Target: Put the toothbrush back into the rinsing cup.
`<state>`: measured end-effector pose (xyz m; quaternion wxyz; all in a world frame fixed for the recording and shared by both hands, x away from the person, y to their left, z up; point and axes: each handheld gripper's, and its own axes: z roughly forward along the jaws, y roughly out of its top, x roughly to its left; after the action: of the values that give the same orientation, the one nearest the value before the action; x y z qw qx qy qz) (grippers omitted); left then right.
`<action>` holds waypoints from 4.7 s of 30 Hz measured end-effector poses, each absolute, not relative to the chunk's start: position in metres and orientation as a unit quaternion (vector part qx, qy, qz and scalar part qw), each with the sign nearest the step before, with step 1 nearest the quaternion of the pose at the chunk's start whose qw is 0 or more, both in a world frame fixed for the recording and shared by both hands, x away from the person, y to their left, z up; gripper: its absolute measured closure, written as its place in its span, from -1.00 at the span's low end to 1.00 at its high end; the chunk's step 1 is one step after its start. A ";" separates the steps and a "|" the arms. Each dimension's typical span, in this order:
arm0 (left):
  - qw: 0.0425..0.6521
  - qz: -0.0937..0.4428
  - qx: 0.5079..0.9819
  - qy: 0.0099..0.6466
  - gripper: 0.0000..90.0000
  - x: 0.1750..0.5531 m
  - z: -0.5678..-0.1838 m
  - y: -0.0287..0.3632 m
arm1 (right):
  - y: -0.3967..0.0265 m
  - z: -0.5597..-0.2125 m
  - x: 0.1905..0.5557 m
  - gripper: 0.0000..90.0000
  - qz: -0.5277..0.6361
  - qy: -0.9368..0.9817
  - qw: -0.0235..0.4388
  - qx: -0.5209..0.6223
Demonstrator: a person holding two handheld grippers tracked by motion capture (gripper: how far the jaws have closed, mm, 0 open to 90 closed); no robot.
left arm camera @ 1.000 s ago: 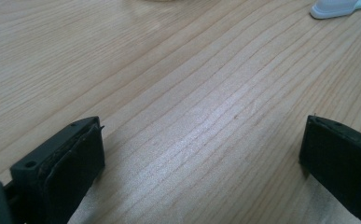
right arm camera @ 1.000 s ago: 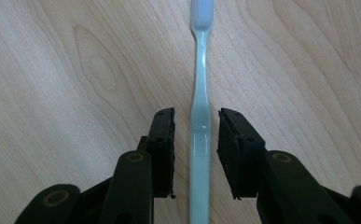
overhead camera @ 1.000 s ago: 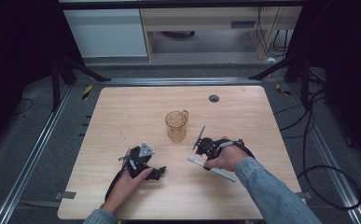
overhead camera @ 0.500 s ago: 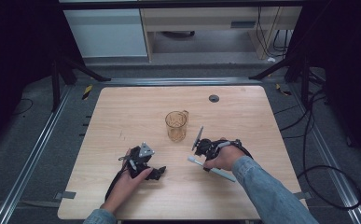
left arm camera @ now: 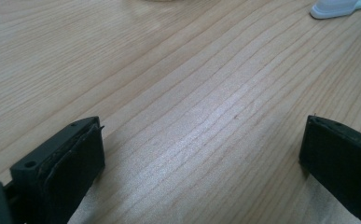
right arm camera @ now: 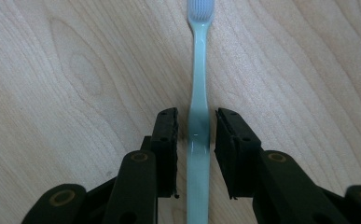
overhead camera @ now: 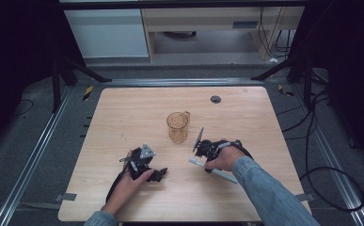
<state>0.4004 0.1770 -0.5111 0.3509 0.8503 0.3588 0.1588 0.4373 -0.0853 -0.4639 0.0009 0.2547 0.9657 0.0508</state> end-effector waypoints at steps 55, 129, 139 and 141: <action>0.351 0.159 0.850 0.359 -1.00 0.400 -0.511 0.177 | -0.081 -0.461 0.444 0.75 0.037 0.968 0.000 0.250; 0.351 0.159 0.850 0.359 -1.00 0.400 -0.511 0.177 | -0.105 -0.379 0.472 0.76 0.335 0.873 0.102 0.339; 0.351 0.159 0.850 0.359 -1.00 0.400 -0.511 0.177 | -0.106 -0.368 0.475 0.76 0.361 0.858 0.120 0.346; 0.351 0.159 0.850 0.359 -1.00 0.400 -0.511 0.177 | -0.106 -0.366 0.475 0.76 0.368 0.853 0.121 0.349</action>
<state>0.4004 0.1770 -0.5112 0.3511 0.8502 0.3588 0.1589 0.4753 -0.1059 -0.3661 0.1214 0.3488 0.8534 0.3679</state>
